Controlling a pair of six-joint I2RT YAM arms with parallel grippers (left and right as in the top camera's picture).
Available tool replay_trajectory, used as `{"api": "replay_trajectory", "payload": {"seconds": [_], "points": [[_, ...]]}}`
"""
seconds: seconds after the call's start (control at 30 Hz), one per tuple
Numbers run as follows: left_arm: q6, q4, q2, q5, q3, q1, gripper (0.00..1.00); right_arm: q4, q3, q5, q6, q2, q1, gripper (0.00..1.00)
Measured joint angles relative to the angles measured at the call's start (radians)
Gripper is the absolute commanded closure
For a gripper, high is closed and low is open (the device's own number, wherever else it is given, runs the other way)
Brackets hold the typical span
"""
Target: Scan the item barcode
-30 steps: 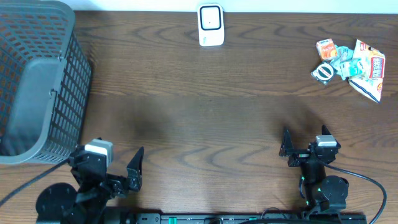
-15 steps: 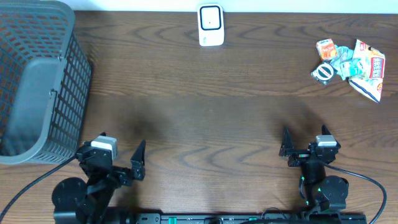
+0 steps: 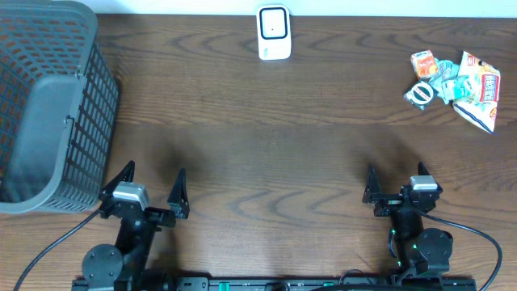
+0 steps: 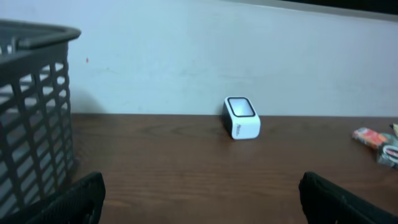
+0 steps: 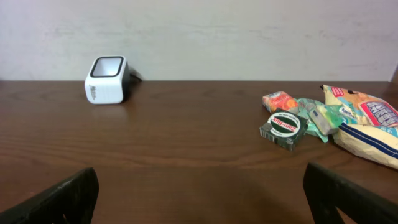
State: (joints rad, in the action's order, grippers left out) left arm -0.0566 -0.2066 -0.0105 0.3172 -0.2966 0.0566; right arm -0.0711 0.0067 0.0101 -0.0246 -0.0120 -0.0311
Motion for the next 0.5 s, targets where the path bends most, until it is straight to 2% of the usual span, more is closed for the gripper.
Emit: {"api": "replay_trajectory", "payload": {"seconds": [0.5], "points": [[-0.048, 0.285, 0.000, 0.000, 0.210, 0.003, 0.02, 0.000, 0.000, 0.000, 0.000, 0.000, 0.000, 0.01]]}}
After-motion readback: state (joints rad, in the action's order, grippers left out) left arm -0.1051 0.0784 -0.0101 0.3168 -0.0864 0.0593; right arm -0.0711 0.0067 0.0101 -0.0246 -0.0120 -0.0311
